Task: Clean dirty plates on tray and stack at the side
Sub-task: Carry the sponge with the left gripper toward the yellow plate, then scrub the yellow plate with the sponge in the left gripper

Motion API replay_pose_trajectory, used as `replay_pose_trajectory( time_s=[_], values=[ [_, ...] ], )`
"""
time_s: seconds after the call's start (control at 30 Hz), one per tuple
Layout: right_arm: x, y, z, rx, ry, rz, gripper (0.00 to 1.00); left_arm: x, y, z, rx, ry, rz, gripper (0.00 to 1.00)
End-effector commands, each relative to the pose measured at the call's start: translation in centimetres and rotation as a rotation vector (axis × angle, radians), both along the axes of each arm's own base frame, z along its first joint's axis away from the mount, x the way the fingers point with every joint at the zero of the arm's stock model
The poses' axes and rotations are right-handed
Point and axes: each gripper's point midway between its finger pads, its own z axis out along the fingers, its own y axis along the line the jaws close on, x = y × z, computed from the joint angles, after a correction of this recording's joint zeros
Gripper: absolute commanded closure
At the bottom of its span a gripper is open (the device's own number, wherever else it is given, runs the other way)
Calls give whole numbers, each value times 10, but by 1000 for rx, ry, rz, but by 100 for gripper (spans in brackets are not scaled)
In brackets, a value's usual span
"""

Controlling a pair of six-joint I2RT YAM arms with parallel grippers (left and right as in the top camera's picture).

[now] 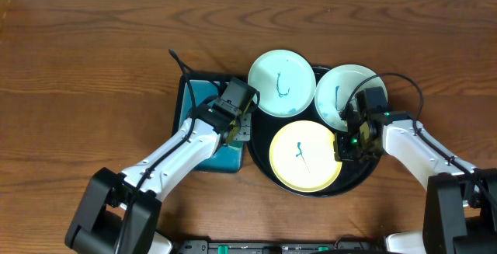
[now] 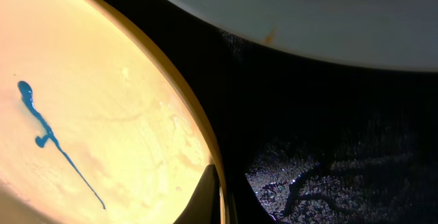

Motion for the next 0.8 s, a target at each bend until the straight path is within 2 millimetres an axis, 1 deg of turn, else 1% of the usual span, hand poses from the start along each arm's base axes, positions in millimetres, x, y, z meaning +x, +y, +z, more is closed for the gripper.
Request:
replay_pose_trajectory(
  time_s=[0.0, 0.1, 0.13, 0.17, 0.23, 0.27, 0.4, 0.43, 0.53, 0.6, 0.63, 0.7, 0.73, 0.77],
  values=[
    [-13, -1, -12, -23, 47, 5, 99, 5, -2, 21, -45, -23, 10, 93],
    [-13, -1, -12, -23, 46, 5, 99, 10, -1, 44, -68, -62, 18, 93],
    [-12, 0, -12, -19, 45, 6, 99, 11, -4, 56, -95, -83, 7, 93],
    [-12, 0, -12, -19, 46, 5, 99, 10, -8, 62, -118, -93, -2, 92],
    [-13, 0, -12, -19, 46, 6, 99, 8, -22, 75, -202, -101, -37, 92],
    [-13, 1, -12, -11, 47, 6, 99, 5, -33, 81, -265, -95, -69, 92],
    [-11, 13, -9, 58, 42, 9, 99, -2, -72, 93, -409, -93, -175, 92],
    [-10, 15, -8, 71, 38, 10, 99, -4, -85, 93, -422, -97, -200, 93],
    [-10, 19, -7, 88, 36, 16, 99, -11, -104, 88, -442, -81, -218, 92],
    [-10, 21, -7, 88, 37, 24, 99, -21, -125, 81, -450, -71, -266, 93],
    [-11, 22, -7, 88, 37, 26, 99, -23, -130, 79, -451, -68, -279, 93],
    [-11, 23, -7, 88, 37, 33, 99, -32, -146, 72, -454, -60, -321, 93],
    [-12, 24, -7, 88, 37, 38, 99, -38, -156, 66, -452, -49, -350, 93],
    [-12, 25, -7, 87, 38, 40, 99, -44, -162, 61, -448, -38, -367, 93]
  ],
)
